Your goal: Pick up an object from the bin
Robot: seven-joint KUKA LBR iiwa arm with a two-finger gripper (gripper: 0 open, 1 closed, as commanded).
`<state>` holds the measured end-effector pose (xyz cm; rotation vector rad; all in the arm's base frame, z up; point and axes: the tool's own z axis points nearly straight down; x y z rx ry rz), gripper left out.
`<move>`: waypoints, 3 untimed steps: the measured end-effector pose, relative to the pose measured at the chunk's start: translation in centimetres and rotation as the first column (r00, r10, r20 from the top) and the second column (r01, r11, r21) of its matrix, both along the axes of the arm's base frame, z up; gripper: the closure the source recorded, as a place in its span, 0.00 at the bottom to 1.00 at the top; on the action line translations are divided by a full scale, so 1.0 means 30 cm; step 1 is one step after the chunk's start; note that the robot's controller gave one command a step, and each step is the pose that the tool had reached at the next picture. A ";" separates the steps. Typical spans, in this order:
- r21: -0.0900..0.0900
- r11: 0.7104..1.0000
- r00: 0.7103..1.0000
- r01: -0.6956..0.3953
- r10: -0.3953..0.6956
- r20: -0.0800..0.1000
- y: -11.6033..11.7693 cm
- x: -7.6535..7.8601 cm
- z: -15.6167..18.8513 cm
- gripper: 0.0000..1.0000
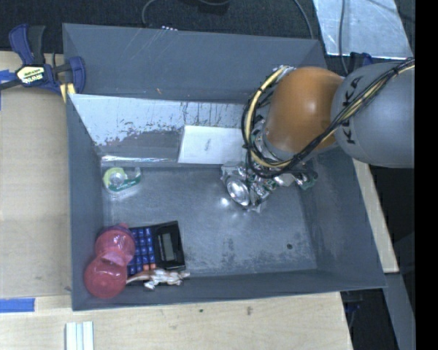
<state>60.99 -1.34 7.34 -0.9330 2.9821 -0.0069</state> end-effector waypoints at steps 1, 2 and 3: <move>0.000 1.000 1.000 0.000 0.000 -0.006 0.000 -0.005 0.032 1.00; 0.000 1.000 1.000 0.001 -0.001 -0.005 0.000 -0.005 0.107 1.00; 0.000 1.000 1.000 0.002 -0.002 0.002 -0.001 0.001 0.159 1.00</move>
Offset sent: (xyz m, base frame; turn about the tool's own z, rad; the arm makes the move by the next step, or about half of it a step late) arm 0.0000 0.0000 0.0669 0.0000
